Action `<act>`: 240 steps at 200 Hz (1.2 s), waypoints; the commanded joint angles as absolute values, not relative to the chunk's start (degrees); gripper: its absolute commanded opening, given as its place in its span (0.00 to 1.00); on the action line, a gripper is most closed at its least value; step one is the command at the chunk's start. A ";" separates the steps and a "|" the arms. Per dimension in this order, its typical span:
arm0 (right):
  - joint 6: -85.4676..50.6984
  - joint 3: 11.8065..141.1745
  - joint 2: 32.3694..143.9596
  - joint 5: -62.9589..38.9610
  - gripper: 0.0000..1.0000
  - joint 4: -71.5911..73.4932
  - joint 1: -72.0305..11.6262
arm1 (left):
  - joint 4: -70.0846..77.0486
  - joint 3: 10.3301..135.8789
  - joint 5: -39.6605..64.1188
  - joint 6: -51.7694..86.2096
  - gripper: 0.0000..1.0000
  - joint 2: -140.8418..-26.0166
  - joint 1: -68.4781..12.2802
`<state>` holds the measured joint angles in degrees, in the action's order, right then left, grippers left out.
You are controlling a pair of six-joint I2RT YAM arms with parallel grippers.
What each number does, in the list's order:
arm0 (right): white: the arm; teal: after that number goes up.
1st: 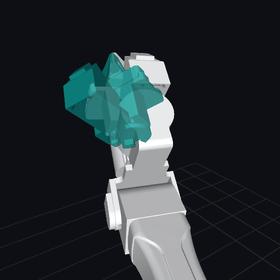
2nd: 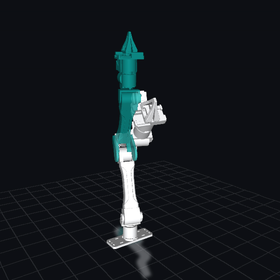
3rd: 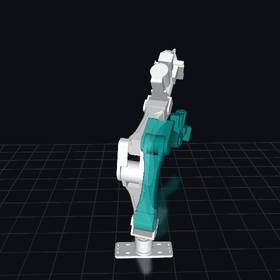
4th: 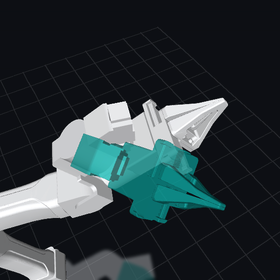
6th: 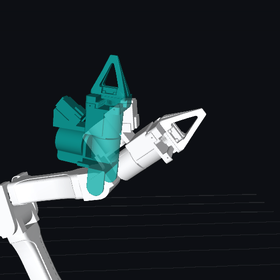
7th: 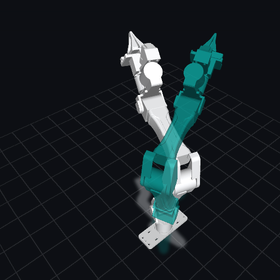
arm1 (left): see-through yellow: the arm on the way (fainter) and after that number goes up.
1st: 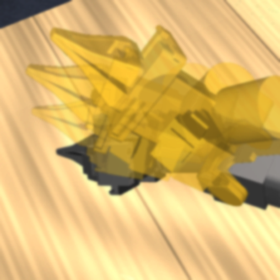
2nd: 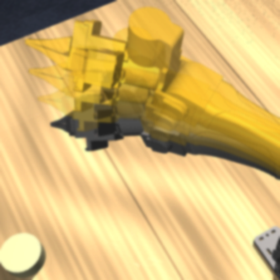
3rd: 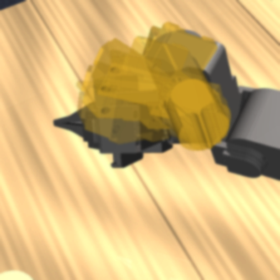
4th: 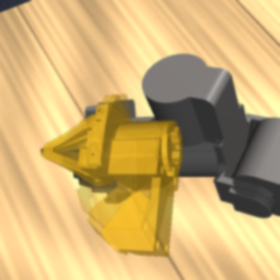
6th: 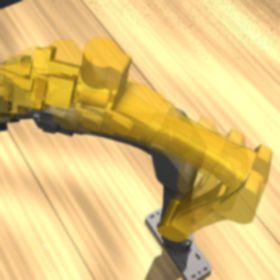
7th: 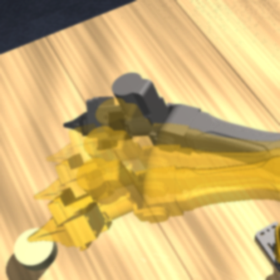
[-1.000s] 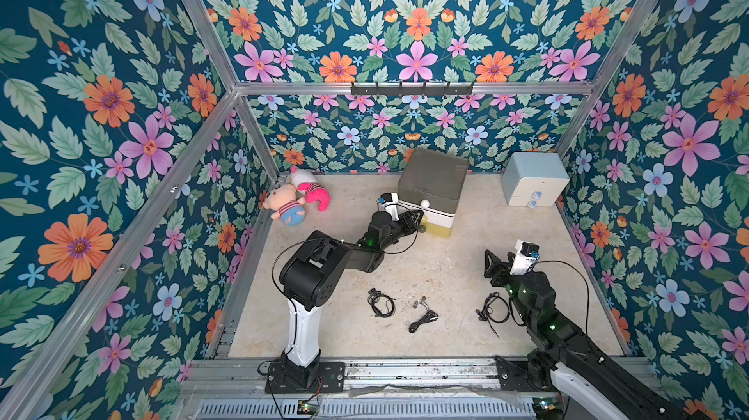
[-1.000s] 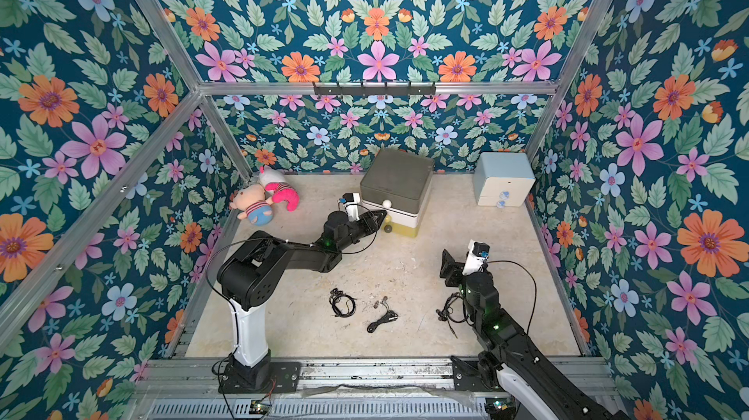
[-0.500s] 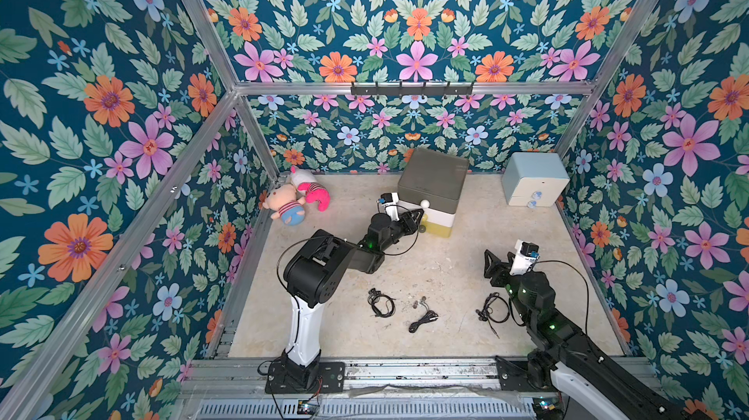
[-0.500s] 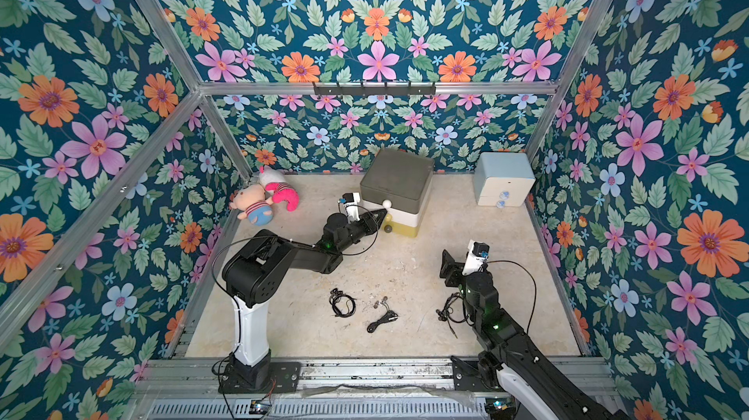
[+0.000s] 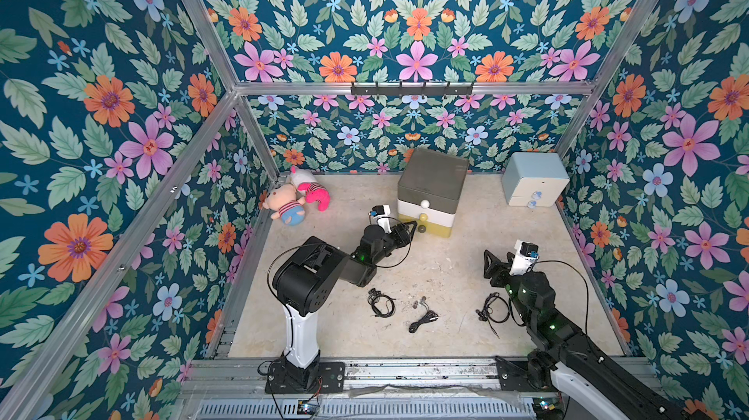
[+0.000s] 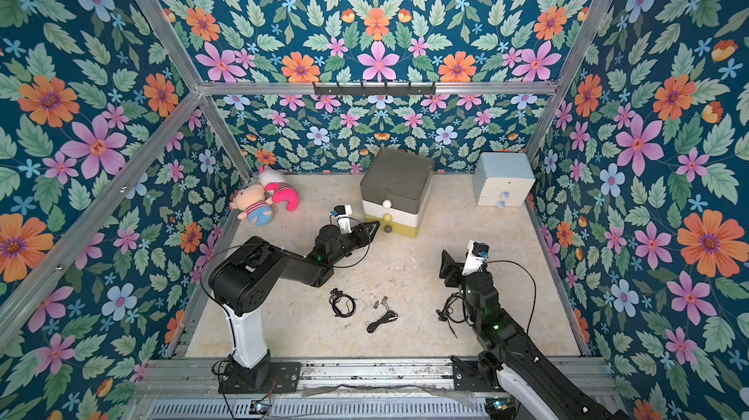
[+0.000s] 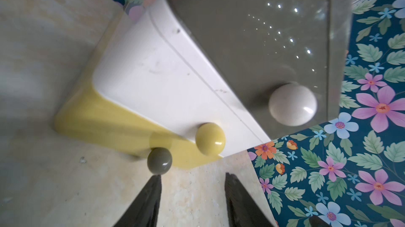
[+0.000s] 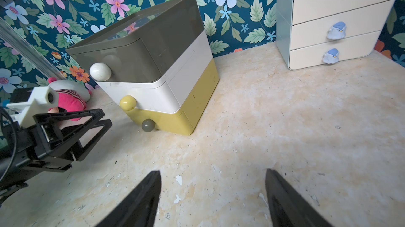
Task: Place the wired earphones into the drawer by color
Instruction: Close the drawer of the storage box, then open the drawer in the storage box.
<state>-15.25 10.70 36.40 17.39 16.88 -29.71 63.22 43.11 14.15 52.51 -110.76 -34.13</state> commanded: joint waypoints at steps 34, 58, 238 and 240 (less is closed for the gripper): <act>-15.64 10.90 36.58 16.83 0.79 18.97 -29.75 | 55.90 46.60 15.74 54.49 0.56 -113.12 -34.19; -15.64 10.89 36.43 16.70 0.79 18.89 -29.77 | 55.16 48.00 16.13 54.99 0.55 -114.46 -34.28; -15.91 10.81 35.64 16.49 0.79 18.63 -29.72 | 55.11 57.51 18.02 57.18 0.48 -124.09 -35.40; -15.91 10.81 35.66 16.46 0.79 18.63 -29.71 | 55.17 57.55 18.02 57.14 0.48 -124.16 -35.42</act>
